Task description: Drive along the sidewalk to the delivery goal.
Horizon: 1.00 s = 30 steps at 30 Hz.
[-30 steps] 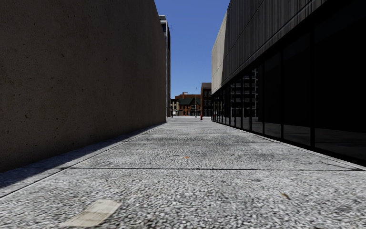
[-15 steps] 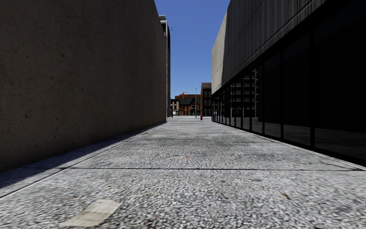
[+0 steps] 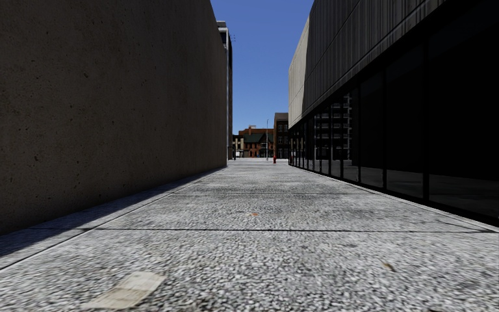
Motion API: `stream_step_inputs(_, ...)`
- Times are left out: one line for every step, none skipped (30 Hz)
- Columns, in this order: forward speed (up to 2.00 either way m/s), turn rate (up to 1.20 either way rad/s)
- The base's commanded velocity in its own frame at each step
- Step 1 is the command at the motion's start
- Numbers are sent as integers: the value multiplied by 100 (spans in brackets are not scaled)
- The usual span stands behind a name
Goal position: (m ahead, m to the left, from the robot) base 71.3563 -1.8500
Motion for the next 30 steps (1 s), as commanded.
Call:
stream_step_inputs(11,0)
stream_step_inputs(11,0)
stream_step_inputs(25,0)
stream_step_inputs(110,0)
stream_step_inputs(156,0)
stream_step_inputs(156,0)
stream_step_inputs(168,0)
stream_step_inputs(181,0)
stream_step_inputs(191,0)
stream_step_inputs(191,0)
stream_step_inputs(196,0)
stream_step_inputs(198,0)
stream_step_inputs(200,0)
stream_step_inputs(200,0)
stream_step_inputs(200,0)
stream_step_inputs(200,0)
stream_step_inputs(200,0)
stream_step_inputs(200,0)
stream_step_inputs(200,0)
stream_step_inputs(200,0)
stream_step_inputs(200,0)
stream_step_inputs(200,0)
stream_step_inputs(200,0)
stream_step_inputs(200,0)
stream_step_inputs(200,0)
stream_step_inputs(200,0)
stream_step_inputs(200,0)
stream_step_inputs(200,0)
stream_step_inputs(200,0)
stream_step_inputs(200,0)
